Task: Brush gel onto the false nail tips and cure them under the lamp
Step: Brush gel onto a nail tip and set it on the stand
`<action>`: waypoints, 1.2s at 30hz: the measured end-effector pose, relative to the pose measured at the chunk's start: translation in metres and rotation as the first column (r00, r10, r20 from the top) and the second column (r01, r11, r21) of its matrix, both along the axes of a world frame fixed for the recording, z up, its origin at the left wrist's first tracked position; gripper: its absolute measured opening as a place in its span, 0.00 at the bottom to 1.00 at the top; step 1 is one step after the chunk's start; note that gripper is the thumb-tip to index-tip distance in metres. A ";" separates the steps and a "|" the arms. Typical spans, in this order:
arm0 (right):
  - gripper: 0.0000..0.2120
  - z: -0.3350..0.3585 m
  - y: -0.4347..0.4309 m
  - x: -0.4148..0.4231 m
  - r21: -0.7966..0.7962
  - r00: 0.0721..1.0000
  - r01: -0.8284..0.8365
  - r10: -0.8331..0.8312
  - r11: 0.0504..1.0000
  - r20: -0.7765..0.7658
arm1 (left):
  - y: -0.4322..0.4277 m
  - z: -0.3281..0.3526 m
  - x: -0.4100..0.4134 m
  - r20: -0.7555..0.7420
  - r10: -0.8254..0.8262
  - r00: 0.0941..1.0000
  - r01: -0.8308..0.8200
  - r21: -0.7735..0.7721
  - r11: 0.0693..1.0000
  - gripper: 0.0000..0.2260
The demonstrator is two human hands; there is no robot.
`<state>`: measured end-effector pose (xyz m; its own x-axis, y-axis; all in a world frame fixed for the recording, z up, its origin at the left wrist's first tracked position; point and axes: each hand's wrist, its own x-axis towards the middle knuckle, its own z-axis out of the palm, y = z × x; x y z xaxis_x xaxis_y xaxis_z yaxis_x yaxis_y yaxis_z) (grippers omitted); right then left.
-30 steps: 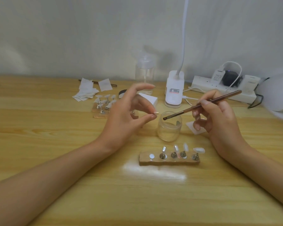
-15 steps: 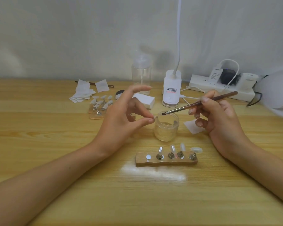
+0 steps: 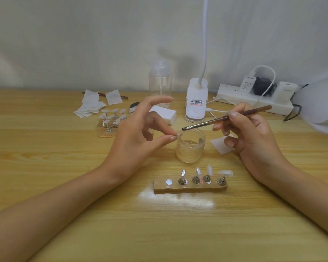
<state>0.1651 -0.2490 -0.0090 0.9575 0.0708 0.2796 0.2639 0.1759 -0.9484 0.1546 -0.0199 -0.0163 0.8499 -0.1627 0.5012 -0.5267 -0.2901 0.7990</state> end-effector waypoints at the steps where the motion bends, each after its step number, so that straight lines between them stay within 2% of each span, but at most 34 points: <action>1: 0.08 0.001 0.001 -0.001 -0.024 1.000 -0.014 0.014 1.000 0.020 | 0.000 0.000 0.000 -0.001 -0.001 1.000 0.001 -0.003 1.000 0.27; 3: 0.07 0.001 0.003 -0.002 -0.060 0.999 -0.009 0.011 0.998 0.030 | 0.000 0.001 0.000 0.004 -0.001 1.000 0.002 -0.004 1.000 0.26; 6: 0.08 0.000 0.001 -0.001 -0.025 0.999 0.044 -0.045 0.999 -0.014 | 0.000 0.001 -0.001 0.015 -0.002 1.000 0.002 -0.001 1.000 0.26; 8: 0.08 0.001 0.001 -0.001 0.000 1.000 0.029 -0.029 1.000 -0.004 | 0.000 0.001 -0.001 0.020 -0.003 1.000 0.003 0.004 1.000 0.26; 11: 0.07 0.002 0.003 -0.003 -0.047 0.999 -0.013 0.015 0.999 0.040 | 0.000 0.001 -0.001 0.024 0.002 1.000 -0.002 0.007 1.000 0.26; 15: 0.09 0.000 0.001 -0.001 -0.034 0.998 0.056 -0.057 0.998 -0.008 | 0.000 0.002 -0.001 0.034 0.008 0.999 -0.009 0.023 1.000 0.25; 19: 0.08 0.002 0.002 -0.003 -0.044 0.998 -0.003 0.006 0.999 0.057 | -0.001 0.001 -0.001 0.037 0.015 0.999 -0.016 0.027 0.999 0.25; 23: 0.09 0.000 0.002 -0.002 -0.038 0.998 0.065 -0.065 0.997 -0.012 | 0.000 0.001 -0.001 0.056 0.005 0.998 -0.007 0.034 0.999 0.27; 26: 0.06 0.003 0.002 -0.002 0.003 1.000 0.027 -0.027 1.000 0.012 | 0.000 0.001 0.000 0.061 -0.013 0.998 0.011 0.036 0.999 0.29; 28: 0.06 0.003 0.004 -0.003 -0.037 0.999 -0.005 0.006 0.999 0.039 | 0.000 0.000 0.000 0.066 -0.017 0.998 0.014 0.039 0.999 0.28; 32: 0.08 0.001 0.002 -0.002 -0.027 0.997 0.066 -0.067 0.997 -0.029 | 0.000 0.000 0.001 0.074 -0.027 0.997 0.024 0.040 0.999 0.28; 36: 0.06 0.004 0.003 -0.004 -0.043 1.000 0.010 -0.008 0.999 0.029 | 0.001 0.000 0.000 0.080 -0.024 0.997 0.021 0.039 0.999 0.28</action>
<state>0.1609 -0.2456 -0.0052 0.9497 0.0750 0.3041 0.2928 0.1321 -0.9470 0.1548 -0.0193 -0.0163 0.8032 -0.2012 0.5608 -0.5953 -0.3069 0.7426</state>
